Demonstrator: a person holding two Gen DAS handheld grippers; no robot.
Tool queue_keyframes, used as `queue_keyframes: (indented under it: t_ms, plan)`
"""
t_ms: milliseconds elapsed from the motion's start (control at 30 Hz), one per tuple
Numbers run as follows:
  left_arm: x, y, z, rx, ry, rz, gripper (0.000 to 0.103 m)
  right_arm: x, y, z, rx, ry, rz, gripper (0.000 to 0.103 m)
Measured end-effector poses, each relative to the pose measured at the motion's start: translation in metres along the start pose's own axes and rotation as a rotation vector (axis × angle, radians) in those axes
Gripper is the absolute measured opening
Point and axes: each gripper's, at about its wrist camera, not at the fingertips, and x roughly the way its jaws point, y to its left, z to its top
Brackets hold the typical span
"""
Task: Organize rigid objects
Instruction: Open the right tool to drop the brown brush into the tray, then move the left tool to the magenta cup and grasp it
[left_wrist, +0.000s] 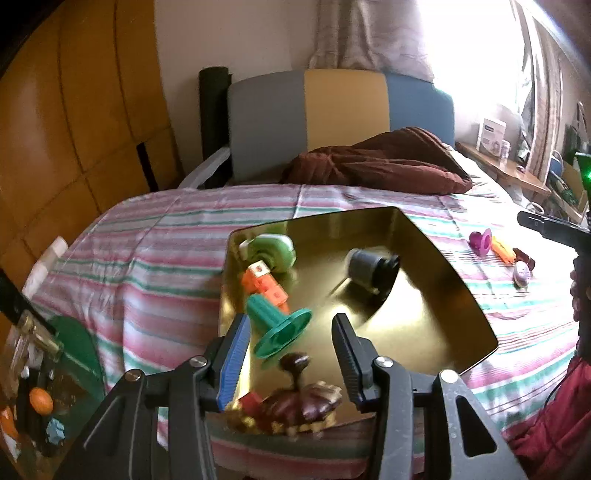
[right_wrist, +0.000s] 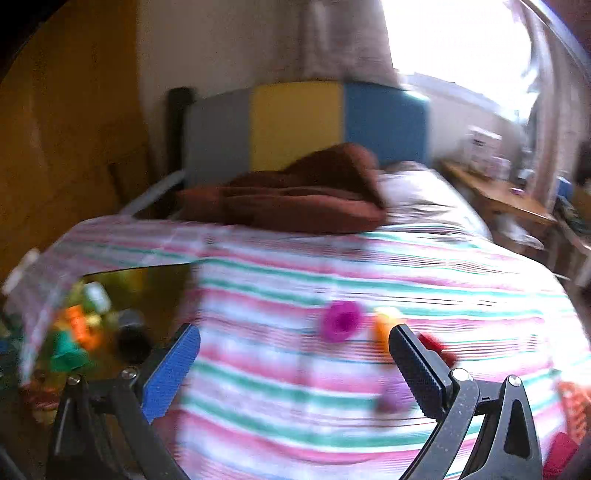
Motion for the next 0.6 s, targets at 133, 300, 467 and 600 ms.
queue_keyframes:
  t_ms: [133, 300, 467, 600]
  plan:
    - [0.004, -0.019, 0.01, 0.035, -0.003, -0.022, 0.046, 0.016, -0.051, -0.009, 0.061, -0.004, -0.154, 0.103]
    - [0.009, -0.048, 0.024, 0.078, -0.004, -0.049, 0.046, 0.027, -0.112, -0.021, 0.322, 0.052, -0.206, 0.103]
    - [0.019, -0.08, 0.034, 0.13, 0.01, -0.081, 0.046, 0.03, -0.137, -0.026, 0.456, 0.07, -0.169, 0.103]
    - [0.027, -0.108, 0.04, 0.165, 0.02, -0.12, 0.046, 0.025, -0.142, -0.029, 0.519, 0.057, -0.146, 0.103]
